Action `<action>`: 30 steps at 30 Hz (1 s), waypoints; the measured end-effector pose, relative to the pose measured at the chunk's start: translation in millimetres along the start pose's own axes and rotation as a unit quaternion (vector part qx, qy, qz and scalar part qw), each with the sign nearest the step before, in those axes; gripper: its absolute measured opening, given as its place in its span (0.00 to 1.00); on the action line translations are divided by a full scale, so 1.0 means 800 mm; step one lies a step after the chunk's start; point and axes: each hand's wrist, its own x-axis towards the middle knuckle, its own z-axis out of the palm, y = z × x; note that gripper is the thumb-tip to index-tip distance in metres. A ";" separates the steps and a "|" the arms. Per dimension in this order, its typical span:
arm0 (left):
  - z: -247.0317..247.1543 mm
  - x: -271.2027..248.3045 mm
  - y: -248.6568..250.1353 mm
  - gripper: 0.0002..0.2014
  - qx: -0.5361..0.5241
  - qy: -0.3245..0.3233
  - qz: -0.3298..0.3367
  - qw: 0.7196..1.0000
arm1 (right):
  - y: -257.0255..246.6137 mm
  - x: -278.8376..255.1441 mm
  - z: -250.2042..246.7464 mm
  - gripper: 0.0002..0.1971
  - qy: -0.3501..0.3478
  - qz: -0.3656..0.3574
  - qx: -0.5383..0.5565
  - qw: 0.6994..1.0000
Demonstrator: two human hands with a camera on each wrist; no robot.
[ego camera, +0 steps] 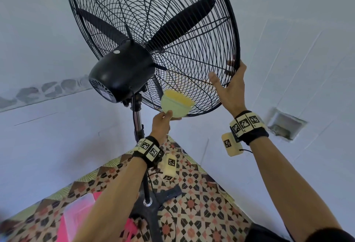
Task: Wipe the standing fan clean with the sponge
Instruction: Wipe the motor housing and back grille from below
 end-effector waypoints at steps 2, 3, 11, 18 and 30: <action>-0.005 -0.006 -0.002 0.09 0.000 0.009 0.008 1.000 | -0.001 -0.001 -0.001 0.41 -0.003 0.004 0.012 1.000; -0.006 -0.011 0.002 0.09 -0.012 0.013 0.022 1.000 | -0.002 -0.001 -0.001 0.39 -0.007 0.003 0.015 1.000; 0.036 -0.018 0.013 0.17 -0.043 -0.010 0.076 0.996 | -0.008 -0.003 -0.001 0.37 0.009 -0.006 0.034 0.999; 0.008 -0.026 0.001 0.14 -0.051 -0.026 0.074 0.996 | -0.008 -0.001 0.002 0.37 0.007 -0.026 0.032 0.999; 0.007 -0.027 0.001 0.11 -0.002 -0.081 0.038 0.996 | 0.000 0.002 0.003 0.39 0.014 -0.002 0.037 0.999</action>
